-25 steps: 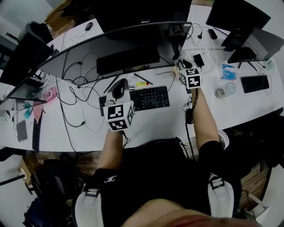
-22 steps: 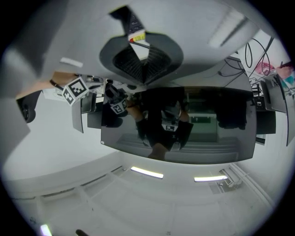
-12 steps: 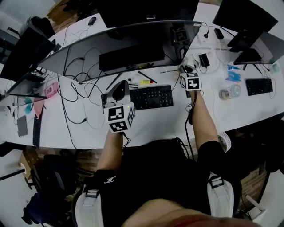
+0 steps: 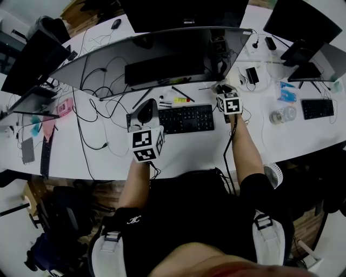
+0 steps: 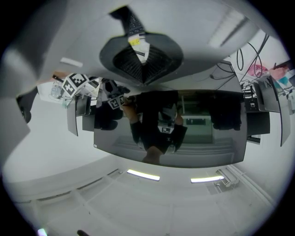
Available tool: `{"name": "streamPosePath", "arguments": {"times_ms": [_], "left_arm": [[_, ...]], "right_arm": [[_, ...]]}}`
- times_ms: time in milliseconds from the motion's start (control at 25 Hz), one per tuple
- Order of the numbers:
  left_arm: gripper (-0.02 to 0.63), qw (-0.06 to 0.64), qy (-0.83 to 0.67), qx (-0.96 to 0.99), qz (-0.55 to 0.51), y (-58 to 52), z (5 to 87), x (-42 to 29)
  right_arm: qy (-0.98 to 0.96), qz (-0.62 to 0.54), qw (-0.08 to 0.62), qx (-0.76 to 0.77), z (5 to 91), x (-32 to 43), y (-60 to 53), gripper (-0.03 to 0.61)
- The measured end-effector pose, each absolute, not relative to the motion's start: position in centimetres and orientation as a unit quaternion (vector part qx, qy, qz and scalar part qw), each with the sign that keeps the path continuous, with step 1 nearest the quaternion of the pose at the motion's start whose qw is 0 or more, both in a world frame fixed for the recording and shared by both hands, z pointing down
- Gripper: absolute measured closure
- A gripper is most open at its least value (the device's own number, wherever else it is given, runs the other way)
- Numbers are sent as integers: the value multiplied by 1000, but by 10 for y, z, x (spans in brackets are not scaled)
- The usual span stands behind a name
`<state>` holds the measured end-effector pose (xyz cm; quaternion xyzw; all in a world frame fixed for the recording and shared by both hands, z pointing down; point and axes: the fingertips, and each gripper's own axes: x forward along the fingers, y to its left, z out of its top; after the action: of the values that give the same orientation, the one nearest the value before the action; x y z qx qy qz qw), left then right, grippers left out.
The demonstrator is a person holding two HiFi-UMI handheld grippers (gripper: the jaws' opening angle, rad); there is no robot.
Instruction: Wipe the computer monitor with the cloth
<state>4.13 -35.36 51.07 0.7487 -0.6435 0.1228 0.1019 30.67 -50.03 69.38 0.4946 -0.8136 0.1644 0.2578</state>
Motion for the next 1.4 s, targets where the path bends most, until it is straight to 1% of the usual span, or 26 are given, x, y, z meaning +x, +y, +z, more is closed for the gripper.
{"name": "streamPosePath", "arguments": {"times_ms": [320, 760, 1400], "left_arm": [[563, 98, -651, 743, 121, -349, 506, 23], [563, 104, -660, 735, 116, -337, 508, -7], [563, 116, -706, 690, 106, -286, 504, -119]], "right_arm": [[-823, 153, 258, 483, 690, 271, -495, 551], [-837, 125, 279, 454, 687, 216, -486, 551], [-858, 99, 299, 405, 684, 89, -462, 551]]}}
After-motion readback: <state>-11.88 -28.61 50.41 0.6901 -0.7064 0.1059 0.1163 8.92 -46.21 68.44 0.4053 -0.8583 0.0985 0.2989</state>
